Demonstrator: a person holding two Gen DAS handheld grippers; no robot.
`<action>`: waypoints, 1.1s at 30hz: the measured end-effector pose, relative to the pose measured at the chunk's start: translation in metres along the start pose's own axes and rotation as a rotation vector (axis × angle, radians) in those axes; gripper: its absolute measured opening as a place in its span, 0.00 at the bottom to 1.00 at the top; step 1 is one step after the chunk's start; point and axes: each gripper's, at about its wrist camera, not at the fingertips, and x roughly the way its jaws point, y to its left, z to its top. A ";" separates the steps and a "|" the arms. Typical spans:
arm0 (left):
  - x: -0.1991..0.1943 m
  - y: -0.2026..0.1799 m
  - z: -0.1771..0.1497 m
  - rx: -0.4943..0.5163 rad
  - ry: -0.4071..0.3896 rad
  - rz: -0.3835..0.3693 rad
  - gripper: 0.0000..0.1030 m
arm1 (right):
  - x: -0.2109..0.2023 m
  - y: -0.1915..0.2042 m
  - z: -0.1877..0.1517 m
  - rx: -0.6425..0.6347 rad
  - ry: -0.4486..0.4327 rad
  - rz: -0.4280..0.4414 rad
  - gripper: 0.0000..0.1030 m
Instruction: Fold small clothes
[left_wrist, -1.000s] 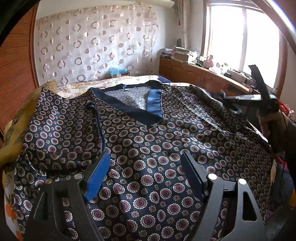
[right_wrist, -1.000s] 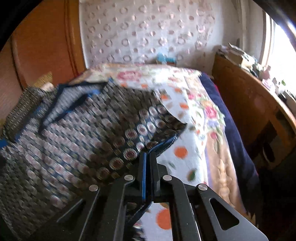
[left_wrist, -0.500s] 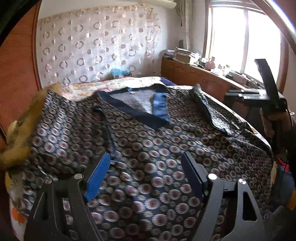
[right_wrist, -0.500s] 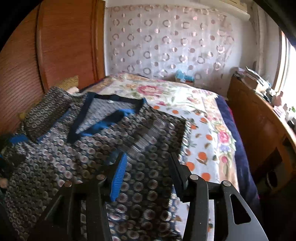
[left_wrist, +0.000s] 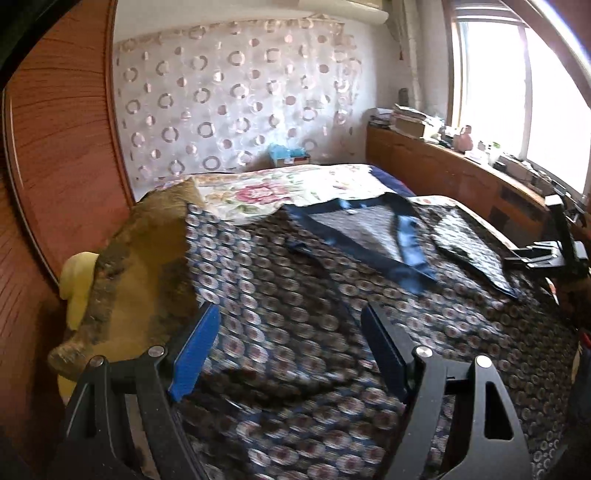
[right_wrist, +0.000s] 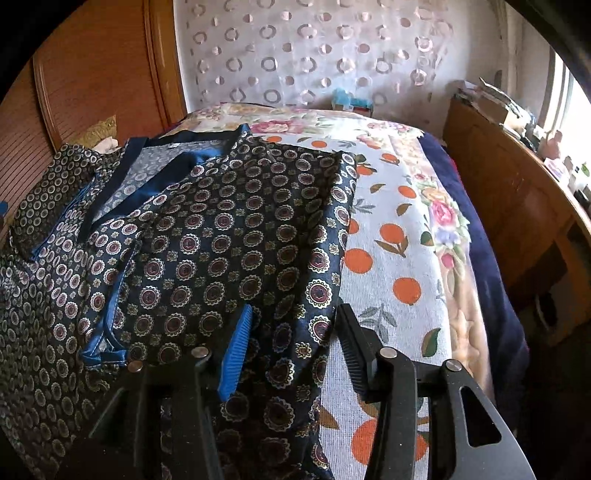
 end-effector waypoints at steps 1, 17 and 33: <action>0.004 0.006 0.003 -0.004 0.007 0.008 0.77 | 0.000 -0.002 0.000 -0.001 0.000 -0.001 0.52; 0.078 0.059 0.045 0.001 0.135 0.086 0.50 | 0.003 0.002 0.000 -0.003 0.010 -0.008 0.76; 0.080 0.054 0.049 -0.011 0.138 0.002 0.02 | 0.003 0.000 0.000 -0.005 0.009 -0.006 0.77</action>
